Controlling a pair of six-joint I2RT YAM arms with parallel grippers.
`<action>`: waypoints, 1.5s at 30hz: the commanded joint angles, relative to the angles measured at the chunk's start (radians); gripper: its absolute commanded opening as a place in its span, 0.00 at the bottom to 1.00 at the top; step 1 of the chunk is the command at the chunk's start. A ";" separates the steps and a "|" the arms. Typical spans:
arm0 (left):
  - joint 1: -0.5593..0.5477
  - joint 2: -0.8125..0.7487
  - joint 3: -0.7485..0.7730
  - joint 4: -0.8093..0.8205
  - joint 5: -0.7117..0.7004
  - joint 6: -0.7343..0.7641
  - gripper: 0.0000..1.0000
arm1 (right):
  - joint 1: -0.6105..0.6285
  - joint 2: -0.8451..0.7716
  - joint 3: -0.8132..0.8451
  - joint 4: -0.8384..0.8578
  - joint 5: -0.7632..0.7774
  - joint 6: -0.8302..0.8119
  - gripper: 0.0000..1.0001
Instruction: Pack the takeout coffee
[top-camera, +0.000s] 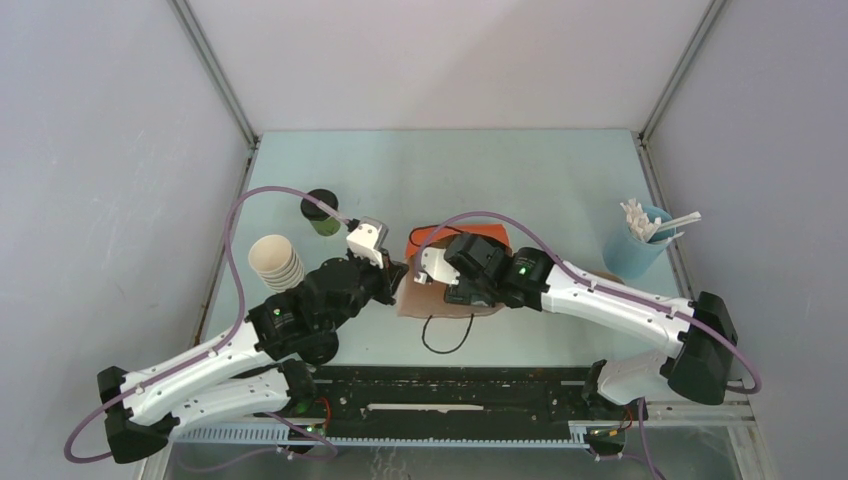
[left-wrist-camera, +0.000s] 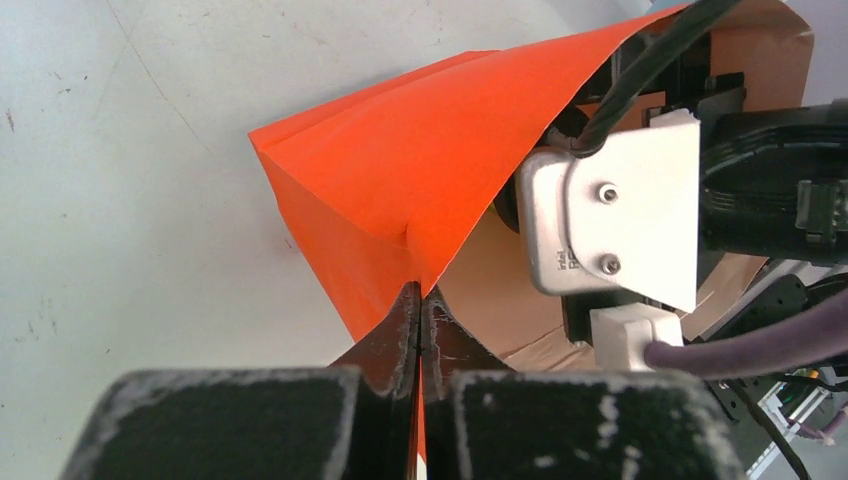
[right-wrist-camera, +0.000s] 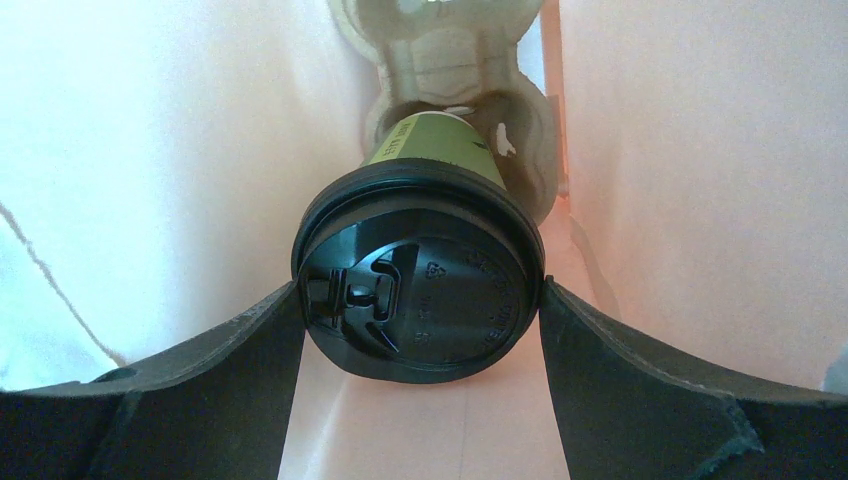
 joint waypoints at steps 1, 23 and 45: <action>-0.005 0.004 0.046 -0.016 0.007 0.024 0.00 | -0.033 -0.012 -0.013 0.106 0.000 -0.049 0.50; -0.005 0.045 0.159 -0.101 -0.019 0.068 0.00 | -0.140 -0.033 -0.090 0.313 -0.058 -0.169 0.51; -0.003 0.063 0.268 -0.324 0.023 -0.064 0.00 | 0.065 -0.082 0.011 -0.064 -0.122 -0.125 0.51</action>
